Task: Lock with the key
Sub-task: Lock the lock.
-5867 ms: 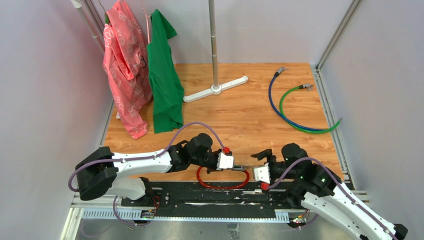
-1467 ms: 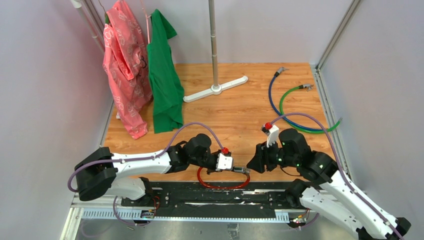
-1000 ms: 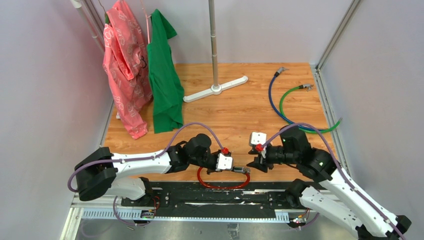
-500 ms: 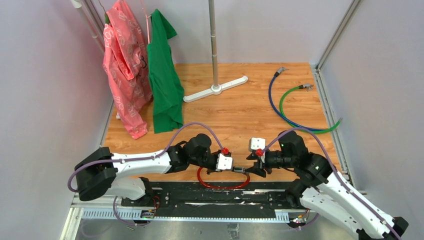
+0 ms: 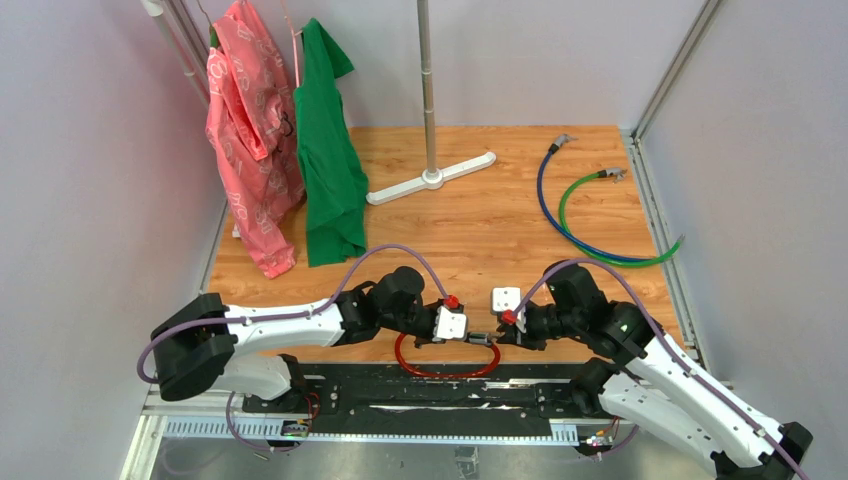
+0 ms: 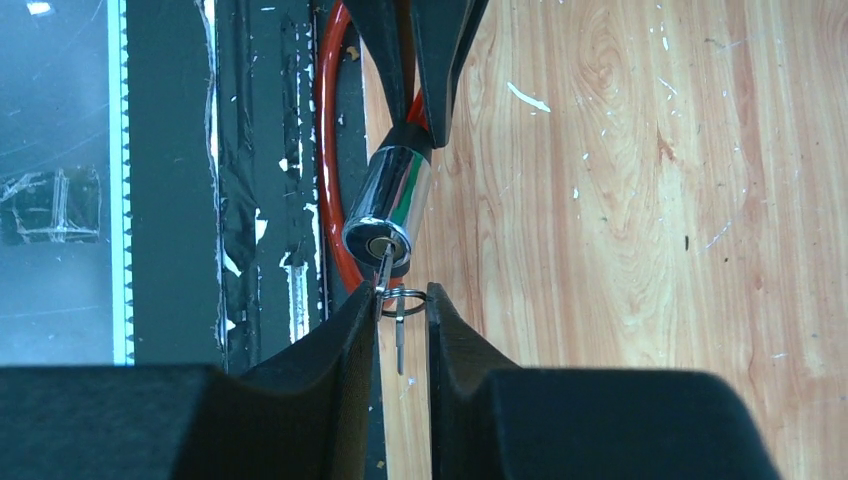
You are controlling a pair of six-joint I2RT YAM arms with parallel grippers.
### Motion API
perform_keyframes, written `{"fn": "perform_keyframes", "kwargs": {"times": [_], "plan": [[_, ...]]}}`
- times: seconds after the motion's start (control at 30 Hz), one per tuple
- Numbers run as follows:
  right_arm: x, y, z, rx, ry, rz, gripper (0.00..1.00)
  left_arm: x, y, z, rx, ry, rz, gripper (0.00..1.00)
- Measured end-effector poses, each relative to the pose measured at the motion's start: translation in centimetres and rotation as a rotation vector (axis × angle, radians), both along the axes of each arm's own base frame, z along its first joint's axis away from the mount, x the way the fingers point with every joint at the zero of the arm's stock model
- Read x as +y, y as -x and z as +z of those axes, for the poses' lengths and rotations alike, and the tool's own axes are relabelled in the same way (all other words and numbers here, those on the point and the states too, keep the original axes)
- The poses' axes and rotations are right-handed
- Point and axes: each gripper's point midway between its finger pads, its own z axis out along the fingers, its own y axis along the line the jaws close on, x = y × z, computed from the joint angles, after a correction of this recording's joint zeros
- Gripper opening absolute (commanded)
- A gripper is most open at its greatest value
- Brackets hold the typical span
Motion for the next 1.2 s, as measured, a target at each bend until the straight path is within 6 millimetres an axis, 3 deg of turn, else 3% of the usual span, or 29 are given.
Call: {"fn": "perform_keyframes", "kwargs": {"times": [0.13, 0.43, 1.2], "plan": [[0.07, 0.15, 0.02, -0.014, -0.002, 0.028, 0.18, -0.10, 0.00, -0.08, 0.003, -0.002, -0.002, 0.00], [0.21, 0.09, 0.07, -0.061, 0.001, 0.075, 0.00, -0.16, -0.03, -0.20, 0.005, -0.006, -0.003, 0.00], [0.59, -0.82, 0.63, -0.558, 0.095, 0.388, 0.00, -0.23, -0.17, -0.40, 0.013, -0.011, 0.008, 0.00]]}}
